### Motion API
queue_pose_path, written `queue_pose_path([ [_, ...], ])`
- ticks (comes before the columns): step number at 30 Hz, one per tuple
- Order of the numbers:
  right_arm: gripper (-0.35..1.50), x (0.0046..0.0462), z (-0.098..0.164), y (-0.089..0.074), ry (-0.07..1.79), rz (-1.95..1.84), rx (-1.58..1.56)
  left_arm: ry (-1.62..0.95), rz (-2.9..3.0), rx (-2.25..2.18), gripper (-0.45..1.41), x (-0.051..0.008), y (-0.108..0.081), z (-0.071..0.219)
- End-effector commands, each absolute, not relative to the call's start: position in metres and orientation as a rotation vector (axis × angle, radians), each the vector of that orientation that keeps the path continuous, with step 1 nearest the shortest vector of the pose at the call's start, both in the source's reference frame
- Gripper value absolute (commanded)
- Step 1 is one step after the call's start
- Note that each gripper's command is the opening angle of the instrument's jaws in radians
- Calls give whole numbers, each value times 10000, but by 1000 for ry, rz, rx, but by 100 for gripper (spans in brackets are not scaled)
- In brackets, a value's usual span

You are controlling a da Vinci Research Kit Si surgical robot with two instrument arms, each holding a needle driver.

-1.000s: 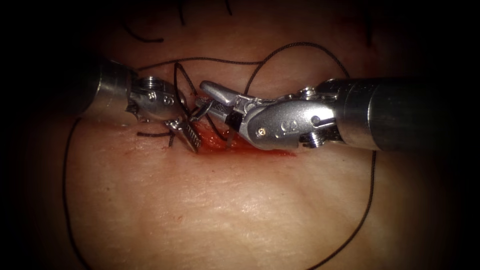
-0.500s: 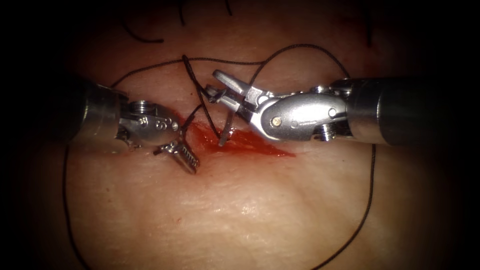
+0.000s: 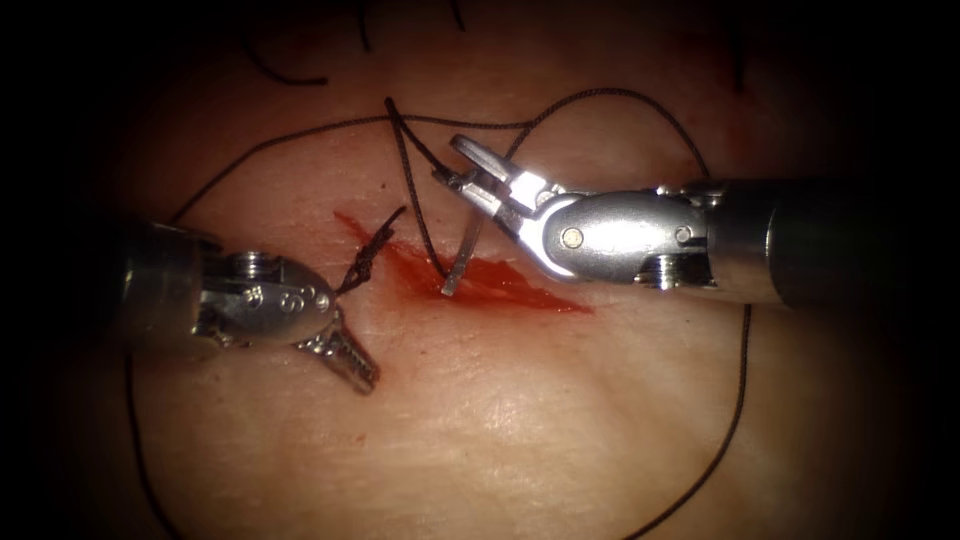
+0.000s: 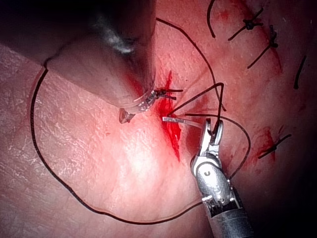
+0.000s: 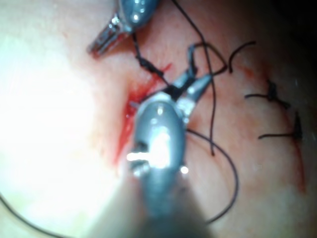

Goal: Wound Closure
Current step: Insert the needle into the other side of the tissue using the right gripper

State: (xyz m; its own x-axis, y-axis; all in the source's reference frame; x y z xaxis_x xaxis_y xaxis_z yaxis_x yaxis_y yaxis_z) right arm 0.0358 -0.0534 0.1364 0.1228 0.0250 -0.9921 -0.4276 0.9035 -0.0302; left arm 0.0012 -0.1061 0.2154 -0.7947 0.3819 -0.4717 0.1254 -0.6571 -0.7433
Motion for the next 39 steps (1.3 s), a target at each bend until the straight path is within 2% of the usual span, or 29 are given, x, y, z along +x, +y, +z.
queue_pose_path([
  [1,-35,358,1374,-532,1414,368,-330,-1213,2561,-941,7,5,-1076,2166],
  [18,-35,353,1404,-525,1454,666,-27,-1226,2536,-987,7,-9,-1096,2200],
  [29,-35,353,1412,-525,1401,924,271,-1224,2545,-996,5,9,-1101,2199],
  [39,-35,350,1421,-515,1398,1044,405,-1216,2545,-983,4,24,-1113,2205],
])
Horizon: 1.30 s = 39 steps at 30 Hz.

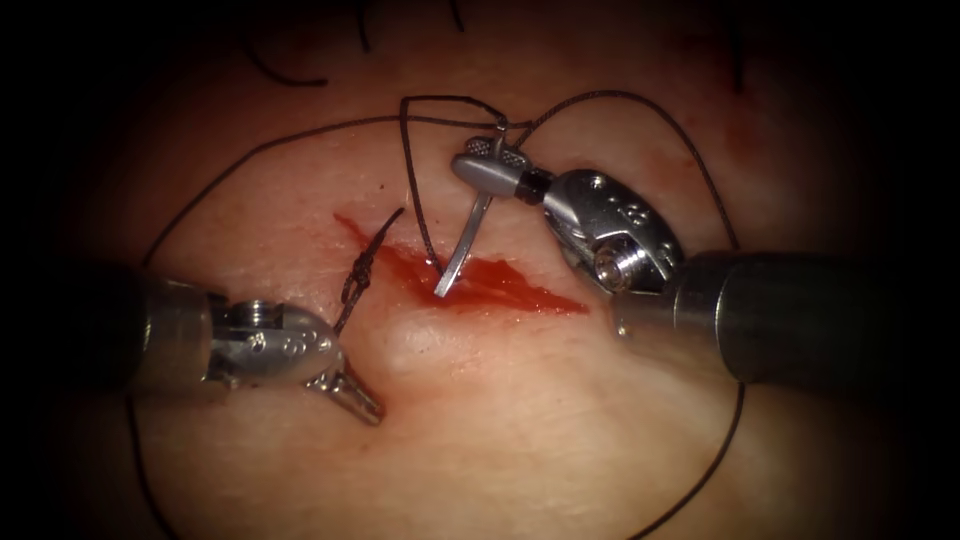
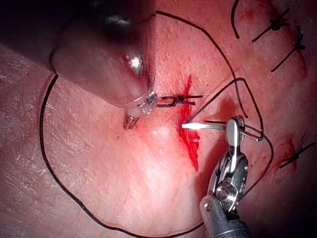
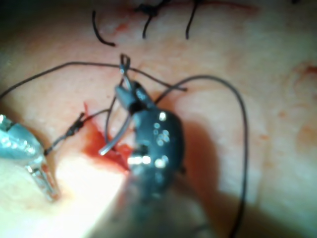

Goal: Wound Closure
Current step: Insert the needle into the other side of the tissue using the right gripper, then push the needle through the tissue using the right gripper

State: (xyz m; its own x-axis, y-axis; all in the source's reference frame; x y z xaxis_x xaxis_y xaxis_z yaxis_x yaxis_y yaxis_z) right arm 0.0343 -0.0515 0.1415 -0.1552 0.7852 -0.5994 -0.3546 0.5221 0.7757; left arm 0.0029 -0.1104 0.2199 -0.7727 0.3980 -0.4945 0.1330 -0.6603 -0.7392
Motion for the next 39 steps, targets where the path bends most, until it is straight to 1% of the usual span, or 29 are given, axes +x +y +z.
queue_pose_path([
  [1,-35,350,1422,-513,1400,1058,419,-1216,2545,-983,4,24,-1113,2205],
  [6,-35,351,1428,-503,1399,1105,501,-1215,2546,-983,4,24,-1114,2206],
  [9,-35,357,1431,-502,1322,1128,626,-1216,2548,-984,4,28,-1115,2206],
  [13,-35,366,1437,-511,1299,1150,701,-1218,2550,-985,4,30,-1115,2206],
  [21,-35,369,1439,-515,1272,1240,805,-1218,2551,-986,2,31,-1115,2207],
  [26,-35,370,1439,-521,1279,1278,817,-1215,2552,-986,0,30,-1115,2210],
  [39,-35,373,1435,-535,1216,1556,1042,-1207,2557,-986,-3,29,-1118,2217],
])
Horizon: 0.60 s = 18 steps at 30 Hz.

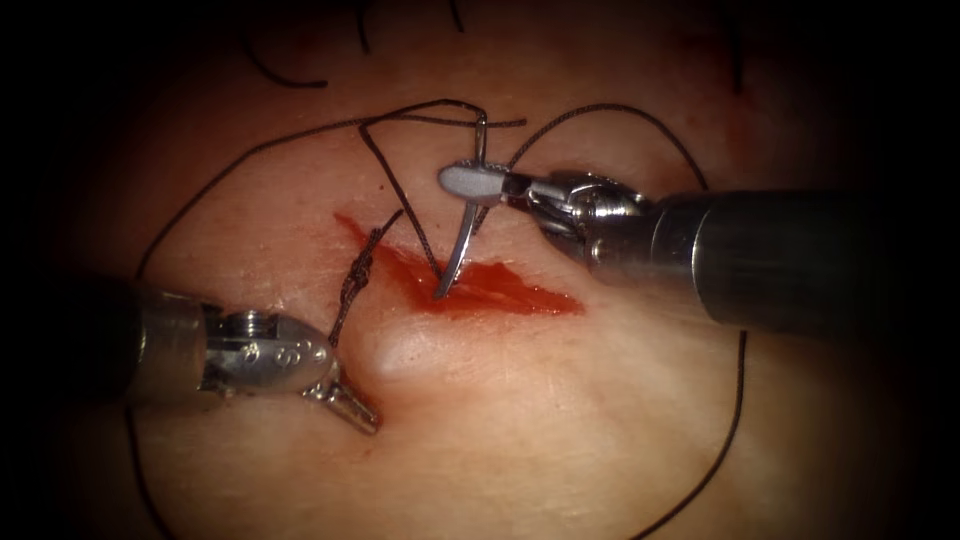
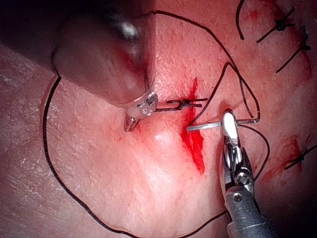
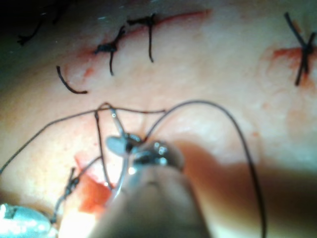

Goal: Wound Closure
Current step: Push the needle through the tissue using the right gripper

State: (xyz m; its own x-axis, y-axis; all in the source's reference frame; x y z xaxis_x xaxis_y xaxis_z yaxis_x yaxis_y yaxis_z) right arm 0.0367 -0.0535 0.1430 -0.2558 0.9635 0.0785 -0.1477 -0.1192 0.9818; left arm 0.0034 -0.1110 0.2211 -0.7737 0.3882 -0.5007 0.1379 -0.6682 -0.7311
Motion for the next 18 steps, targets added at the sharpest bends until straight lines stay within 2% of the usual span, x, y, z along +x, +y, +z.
queue_pose_path([
  [1,-35,374,1434,-536,1204,1595,1075,-1206,2557,-986,-3,28,-1118,2217],
  [18,-35,377,1435,-547,1110,1845,1286,-1203,2559,-985,-3,28,-1120,2218],
])
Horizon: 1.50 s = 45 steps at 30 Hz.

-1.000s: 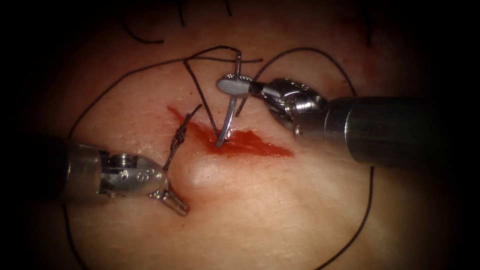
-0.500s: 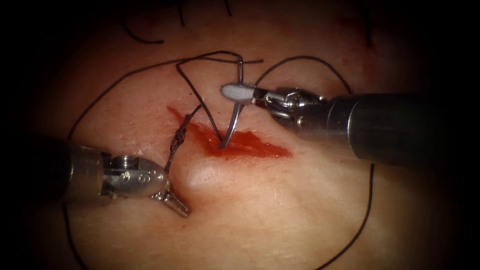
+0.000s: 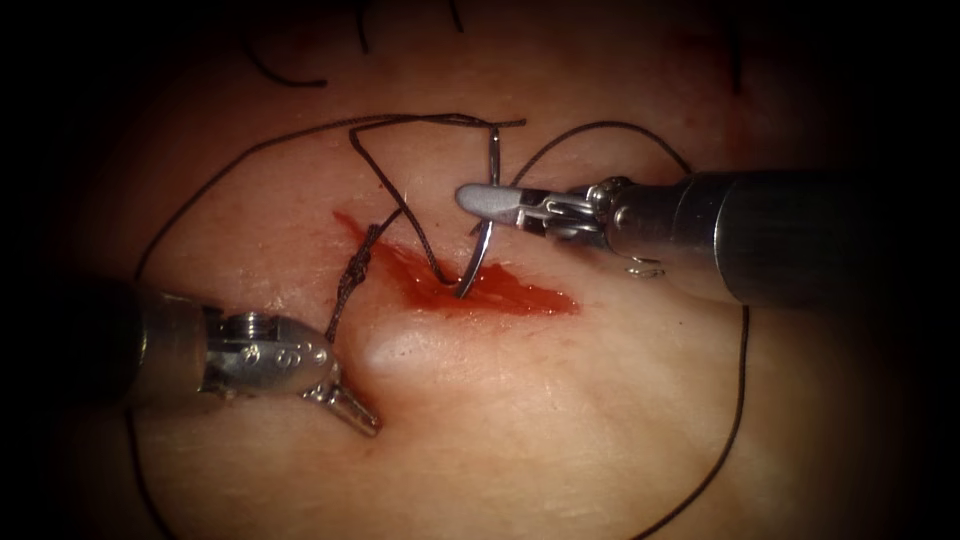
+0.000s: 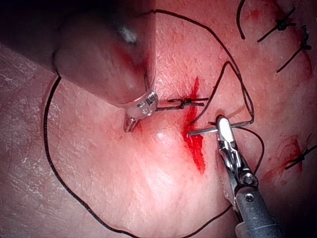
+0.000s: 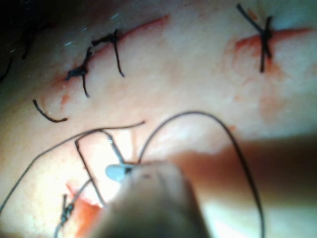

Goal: Wound Closure
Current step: Push the needle through the tissue using the right gripper

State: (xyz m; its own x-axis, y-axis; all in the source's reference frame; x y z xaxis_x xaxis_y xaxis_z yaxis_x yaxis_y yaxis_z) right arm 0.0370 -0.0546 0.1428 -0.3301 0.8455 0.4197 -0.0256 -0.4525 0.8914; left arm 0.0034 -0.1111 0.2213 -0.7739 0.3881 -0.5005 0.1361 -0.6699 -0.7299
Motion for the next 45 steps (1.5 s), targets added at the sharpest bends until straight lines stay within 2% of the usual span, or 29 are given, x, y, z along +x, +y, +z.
queue_pose_path([
  [1,-35,377,1435,-548,1106,1854,1294,-1202,2559,-985,-3,28,-1120,2219],
  [17,-35,400,1436,-563,1123,1942,1434,-1195,2562,-986,-5,28,-1122,2221],
  [36,-35,410,1420,-574,999,1996,1651,-1200,2562,-986,-5,30,-1122,2221],
  [39,-35,413,1417,-569,1118,1859,1497,-1200,2562,-986,-5,30,-1122,2221],
  [40,-15,413,1417,-568,1163,1816,1455,-1200,2562,-986,-5,30,-1122,2221],
  [41,22,413,1416,-566,1197,1790,1422,-1200,2562,-986,-5,30,-1122,2221],
  [42,71,413,1415,-563,1222,1764,1389,-1200,2562,-986,-5,29,-1122,2221],
  [43,96,412,1414,-559,1248,1730,1337,-1200,2562,-986,-5,29,-1122,2221],
  [45,119,411,1414,-552,1293,1663,1237,-1201,2562,-986,-5,30,-1122,2221],
])
